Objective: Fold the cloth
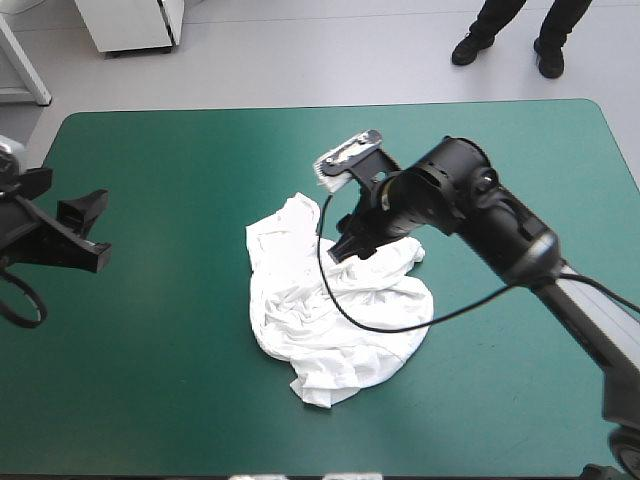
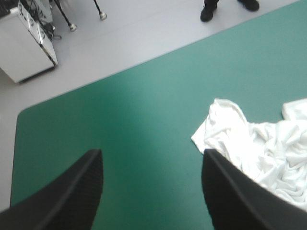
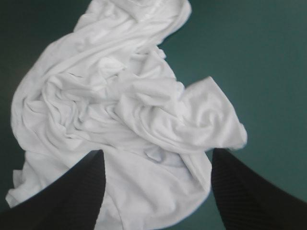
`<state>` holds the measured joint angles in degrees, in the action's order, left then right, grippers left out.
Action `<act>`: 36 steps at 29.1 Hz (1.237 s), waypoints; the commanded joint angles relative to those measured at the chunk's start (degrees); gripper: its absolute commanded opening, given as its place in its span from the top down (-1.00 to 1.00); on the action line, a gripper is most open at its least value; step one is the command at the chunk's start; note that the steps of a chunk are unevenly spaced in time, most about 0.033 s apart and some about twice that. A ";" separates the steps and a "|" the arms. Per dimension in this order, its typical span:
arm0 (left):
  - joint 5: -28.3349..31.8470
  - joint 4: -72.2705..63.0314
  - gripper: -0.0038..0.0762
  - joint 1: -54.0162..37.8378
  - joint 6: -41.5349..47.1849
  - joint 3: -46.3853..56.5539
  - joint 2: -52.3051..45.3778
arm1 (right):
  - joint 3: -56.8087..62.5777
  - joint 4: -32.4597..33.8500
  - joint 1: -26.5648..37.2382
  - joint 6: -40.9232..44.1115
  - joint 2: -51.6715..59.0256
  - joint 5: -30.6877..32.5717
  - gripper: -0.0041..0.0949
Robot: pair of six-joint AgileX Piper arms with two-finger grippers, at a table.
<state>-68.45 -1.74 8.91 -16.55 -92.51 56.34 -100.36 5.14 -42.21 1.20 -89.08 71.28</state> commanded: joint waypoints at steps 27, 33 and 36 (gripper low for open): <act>15.11 -6.15 -0.20 5.80 -9.28 -2.15 50.29 | 32.30 4.18 11.21 11.59 31.71 0.28 -0.26; 15.00 -4.81 -0.20 5.80 -8.48 -5.55 56.15 | 32.30 1.62 11.21 10.56 31.71 0.28 -0.26; 14.85 -4.14 -0.20 5.69 -8.23 -6.19 58.47 | 32.30 1.17 11.21 10.24 31.71 0.28 -0.25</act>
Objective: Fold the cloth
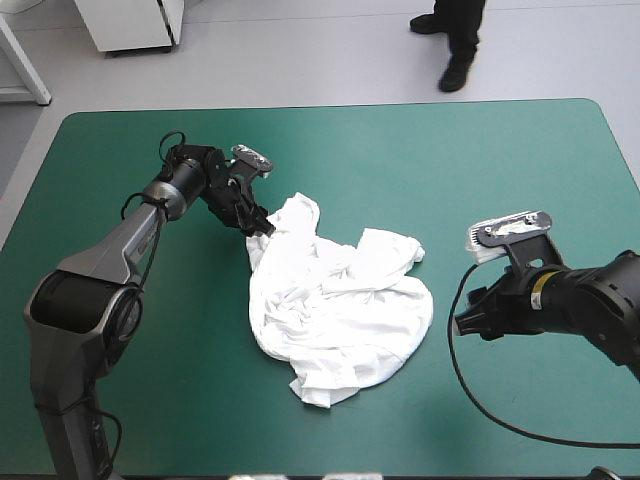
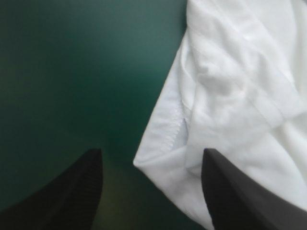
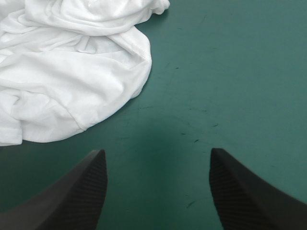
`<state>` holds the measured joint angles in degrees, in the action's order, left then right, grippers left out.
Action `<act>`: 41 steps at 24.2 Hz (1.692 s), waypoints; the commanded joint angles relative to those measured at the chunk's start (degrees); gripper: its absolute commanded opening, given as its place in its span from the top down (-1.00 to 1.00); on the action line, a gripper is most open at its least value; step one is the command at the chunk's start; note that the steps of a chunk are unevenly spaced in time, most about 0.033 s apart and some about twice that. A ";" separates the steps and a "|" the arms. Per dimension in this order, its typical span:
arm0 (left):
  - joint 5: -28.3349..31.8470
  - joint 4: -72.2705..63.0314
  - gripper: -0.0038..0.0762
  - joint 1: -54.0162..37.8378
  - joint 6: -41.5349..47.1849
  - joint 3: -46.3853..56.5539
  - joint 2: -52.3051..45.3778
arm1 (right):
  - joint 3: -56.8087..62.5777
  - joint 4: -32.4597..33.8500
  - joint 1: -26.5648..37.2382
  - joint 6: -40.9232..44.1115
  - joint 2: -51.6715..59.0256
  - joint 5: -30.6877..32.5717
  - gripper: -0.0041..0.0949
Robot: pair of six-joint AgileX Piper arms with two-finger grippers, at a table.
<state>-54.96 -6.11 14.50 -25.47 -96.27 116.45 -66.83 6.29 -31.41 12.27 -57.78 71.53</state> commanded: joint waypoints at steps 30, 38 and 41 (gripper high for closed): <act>-3.26 -8.19 0.93 -0.41 0.46 -2.52 5.51 | 5.19 -4.75 0.40 -2.13 -29.77 -24.04 -0.27; -3.26 -8.35 0.93 -0.41 0.46 -2.52 5.51 | 4.37 -6.94 4.53 -3.00 -35.75 -24.18 -0.27; -3.16 -8.35 0.93 -0.41 0.46 -2.72 5.51 | 4.37 -9.85 5.02 -6.34 -36.88 -24.28 -0.22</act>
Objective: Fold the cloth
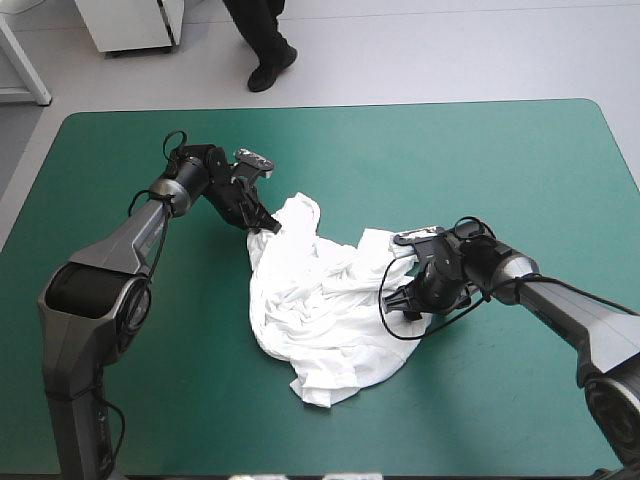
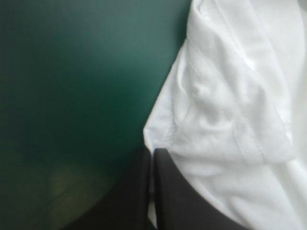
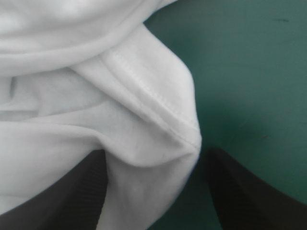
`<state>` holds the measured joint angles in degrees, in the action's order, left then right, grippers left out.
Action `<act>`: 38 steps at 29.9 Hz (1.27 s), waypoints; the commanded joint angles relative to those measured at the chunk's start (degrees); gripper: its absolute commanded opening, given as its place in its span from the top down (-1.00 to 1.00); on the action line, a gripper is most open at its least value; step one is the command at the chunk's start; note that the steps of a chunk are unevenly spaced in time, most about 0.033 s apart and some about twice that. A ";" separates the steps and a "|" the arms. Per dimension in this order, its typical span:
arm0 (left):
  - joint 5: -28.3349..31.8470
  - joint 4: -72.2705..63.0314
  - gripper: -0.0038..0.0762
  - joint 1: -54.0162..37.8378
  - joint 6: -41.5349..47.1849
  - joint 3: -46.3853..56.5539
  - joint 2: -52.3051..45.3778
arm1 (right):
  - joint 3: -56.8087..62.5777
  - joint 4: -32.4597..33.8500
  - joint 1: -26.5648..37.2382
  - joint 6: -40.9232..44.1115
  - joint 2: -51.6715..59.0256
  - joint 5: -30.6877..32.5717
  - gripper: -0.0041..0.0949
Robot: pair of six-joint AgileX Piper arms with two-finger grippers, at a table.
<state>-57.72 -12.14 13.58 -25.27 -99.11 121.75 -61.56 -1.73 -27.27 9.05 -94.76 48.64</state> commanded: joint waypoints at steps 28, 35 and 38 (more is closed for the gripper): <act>-13.26 -1.31 0.93 0.42 0.82 -0.15 -26.86 | -17.54 -3.20 0.76 -7.32 15.07 18.43 0.94; -10.73 -1.58 0.93 0.42 0.93 -0.15 -43.73 | -29.38 2.32 0.76 -3.47 23.94 22.34 0.94; -8.03 -1.58 0.93 0.42 0.93 -1.42 -50.57 | -36.17 4.03 0.76 -2.46 26.65 22.38 0.94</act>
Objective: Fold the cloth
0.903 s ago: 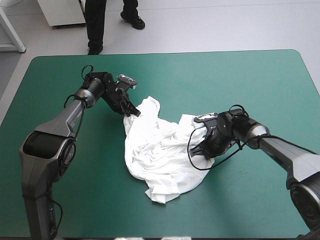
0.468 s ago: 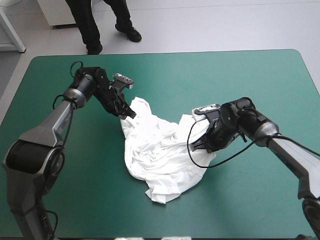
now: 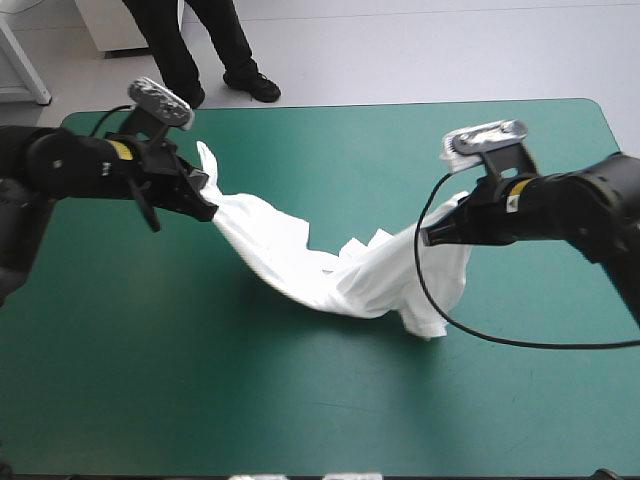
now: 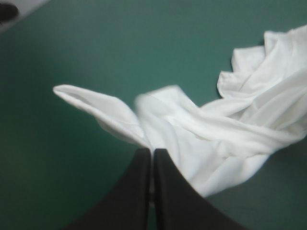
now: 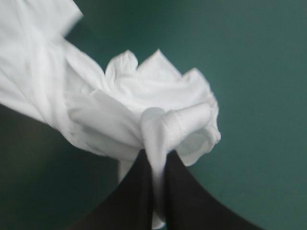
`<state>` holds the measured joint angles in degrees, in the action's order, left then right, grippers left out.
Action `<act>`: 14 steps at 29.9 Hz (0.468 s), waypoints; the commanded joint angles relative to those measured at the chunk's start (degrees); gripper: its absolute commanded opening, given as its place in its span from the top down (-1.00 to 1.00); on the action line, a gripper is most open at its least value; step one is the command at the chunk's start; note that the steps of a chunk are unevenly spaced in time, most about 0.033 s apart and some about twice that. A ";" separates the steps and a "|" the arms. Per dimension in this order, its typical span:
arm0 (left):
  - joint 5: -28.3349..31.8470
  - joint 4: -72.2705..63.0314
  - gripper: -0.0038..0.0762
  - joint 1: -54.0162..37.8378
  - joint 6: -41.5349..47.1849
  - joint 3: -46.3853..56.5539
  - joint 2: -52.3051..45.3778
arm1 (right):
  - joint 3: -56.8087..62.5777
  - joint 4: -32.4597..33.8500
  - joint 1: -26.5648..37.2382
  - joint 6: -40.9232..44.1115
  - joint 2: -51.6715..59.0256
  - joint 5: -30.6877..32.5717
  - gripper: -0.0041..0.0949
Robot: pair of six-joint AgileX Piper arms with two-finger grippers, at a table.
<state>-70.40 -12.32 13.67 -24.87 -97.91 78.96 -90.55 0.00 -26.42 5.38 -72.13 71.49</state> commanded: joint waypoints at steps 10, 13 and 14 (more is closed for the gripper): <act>17.70 -1.40 0.93 0.32 0.09 -15.57 -22.37 | -31.31 2.17 -0.09 1.32 5.82 -1.24 0.94; 17.58 -1.50 0.93 0.32 0.09 -20.08 -23.33 | -36.76 1.44 -0.09 1.34 5.82 -1.25 0.94; 16.94 -1.71 0.93 0.32 0.09 -21.53 -23.33 | -38.25 0.75 -0.09 1.34 5.82 -0.90 0.94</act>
<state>-57.70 -12.68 13.67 -24.93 -115.27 55.78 -124.21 1.38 -26.42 7.09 -67.18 71.56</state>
